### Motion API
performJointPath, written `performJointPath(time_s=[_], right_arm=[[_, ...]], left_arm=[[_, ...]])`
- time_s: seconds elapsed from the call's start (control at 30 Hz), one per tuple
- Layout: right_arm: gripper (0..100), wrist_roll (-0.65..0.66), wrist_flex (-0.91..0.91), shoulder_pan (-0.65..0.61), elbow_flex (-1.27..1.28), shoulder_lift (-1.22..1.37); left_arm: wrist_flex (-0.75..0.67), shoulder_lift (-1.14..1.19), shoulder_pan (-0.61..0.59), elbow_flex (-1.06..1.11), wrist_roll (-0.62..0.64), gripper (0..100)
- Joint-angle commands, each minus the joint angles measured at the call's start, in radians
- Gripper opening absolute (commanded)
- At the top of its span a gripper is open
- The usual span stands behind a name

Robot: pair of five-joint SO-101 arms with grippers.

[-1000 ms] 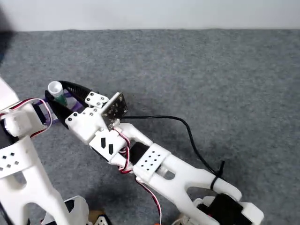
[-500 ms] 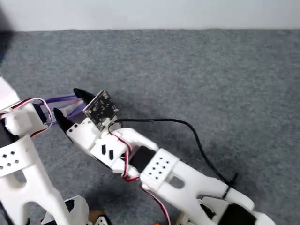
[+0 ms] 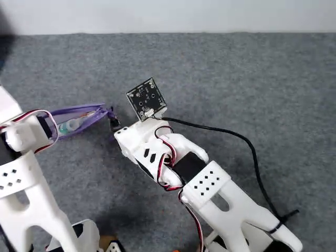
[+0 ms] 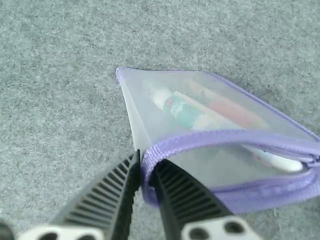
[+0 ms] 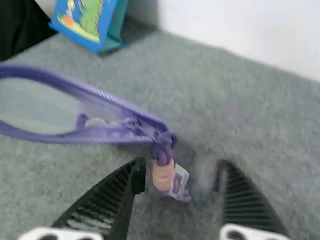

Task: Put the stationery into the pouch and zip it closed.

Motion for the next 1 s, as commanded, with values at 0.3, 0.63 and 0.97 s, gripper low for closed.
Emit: performJointPath(time_s=[0.3,0.63,0.97], right_arm=[[29.6,-0.002,-0.200,-0.022,-0.038,0.263],[19.9,0.060,-0.302,-0.002,-0.038,0.360],[0.7,0.061,-0.242,0.059,-0.032,0.275]], left_arm=[[0.015,-0.006,0.094,0.031,-0.008,1],[0.011,-0.008,0.100,0.048,-0.008,1],[0.003,-0.008,0.100,0.048,-0.008,1]])
